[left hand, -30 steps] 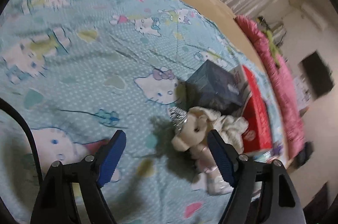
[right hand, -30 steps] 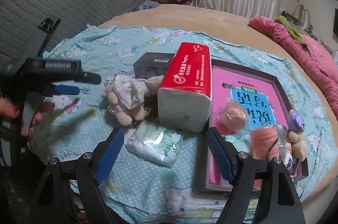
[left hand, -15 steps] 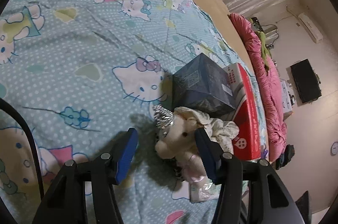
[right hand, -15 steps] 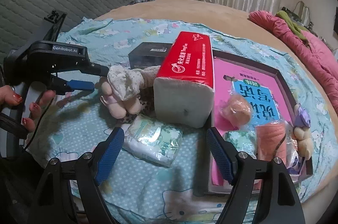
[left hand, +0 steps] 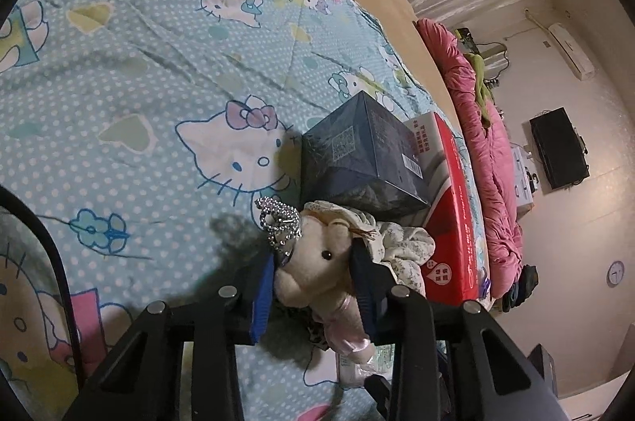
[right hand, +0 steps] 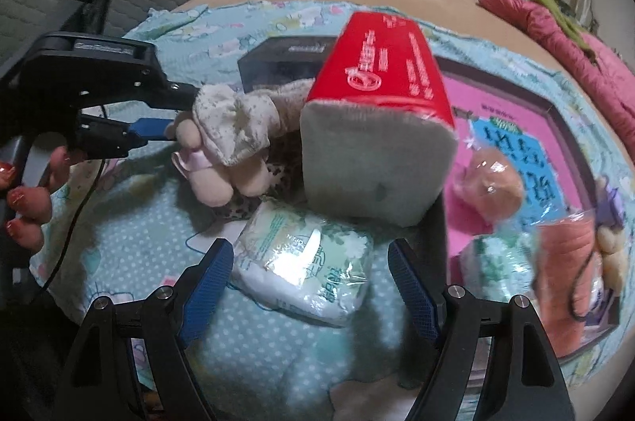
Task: Organize soft objects
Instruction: 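Grasp the crowned beige plush bear with the left gripper while the right gripper grasps the wet-wipes pack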
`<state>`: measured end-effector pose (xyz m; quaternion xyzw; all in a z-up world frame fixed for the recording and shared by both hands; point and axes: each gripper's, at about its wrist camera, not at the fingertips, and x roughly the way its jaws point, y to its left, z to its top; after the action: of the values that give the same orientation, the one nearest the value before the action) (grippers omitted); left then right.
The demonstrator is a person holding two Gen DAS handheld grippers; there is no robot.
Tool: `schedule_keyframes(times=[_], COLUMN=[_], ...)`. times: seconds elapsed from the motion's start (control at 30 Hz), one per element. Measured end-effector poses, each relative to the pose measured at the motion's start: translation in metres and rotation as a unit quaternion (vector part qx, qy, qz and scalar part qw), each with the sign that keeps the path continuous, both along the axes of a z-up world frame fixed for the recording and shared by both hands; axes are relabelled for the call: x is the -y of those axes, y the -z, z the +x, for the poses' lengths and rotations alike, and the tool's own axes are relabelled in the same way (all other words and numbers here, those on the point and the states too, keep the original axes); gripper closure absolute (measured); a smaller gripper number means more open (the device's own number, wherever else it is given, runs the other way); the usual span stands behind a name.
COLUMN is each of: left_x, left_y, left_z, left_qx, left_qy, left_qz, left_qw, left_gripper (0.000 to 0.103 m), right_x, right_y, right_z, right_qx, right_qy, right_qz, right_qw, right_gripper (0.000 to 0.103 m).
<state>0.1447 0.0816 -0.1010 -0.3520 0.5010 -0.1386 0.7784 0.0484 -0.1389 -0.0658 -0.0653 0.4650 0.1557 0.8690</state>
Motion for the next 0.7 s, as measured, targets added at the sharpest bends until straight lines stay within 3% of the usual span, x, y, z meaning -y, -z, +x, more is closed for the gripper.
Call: schedule_keyframes(times=[0.2,0.43,0.6,0.7], left_x=[-0.005,-0.016,-0.018,-0.018], left_y=[-0.009,-0.013,-0.018,-0.026], left_z=[-0.008,-0.023,-0.038,-0.048], left_qx=[0.018,0.019,0.019,0.022], left_qy=[-0.003,-0.008,-0.009,-0.006], left_qz=[0.009,0.025,0.039,0.064], left_qw=[0.9998,0.9995,0.9990,0.9977], left_gripper=[0.068,0.068,0.068,0.068], right_x=[-0.004,-0.019,-0.004,0.003], right_y=[0.011,0.020,0.012,0.005], right_z=[0.012,0.015,0.009,0.006], right_qx=[-0.009,0.001,0.004,0.004], right_qy=[0.008,-0.012,-0.016,-0.015], right_qz=[0.011,-0.022,-0.006,0.007], right_qw=[1.000,1.000,1.000,1.000], right_gripper=[0.021,0.021,0.038,0.042])
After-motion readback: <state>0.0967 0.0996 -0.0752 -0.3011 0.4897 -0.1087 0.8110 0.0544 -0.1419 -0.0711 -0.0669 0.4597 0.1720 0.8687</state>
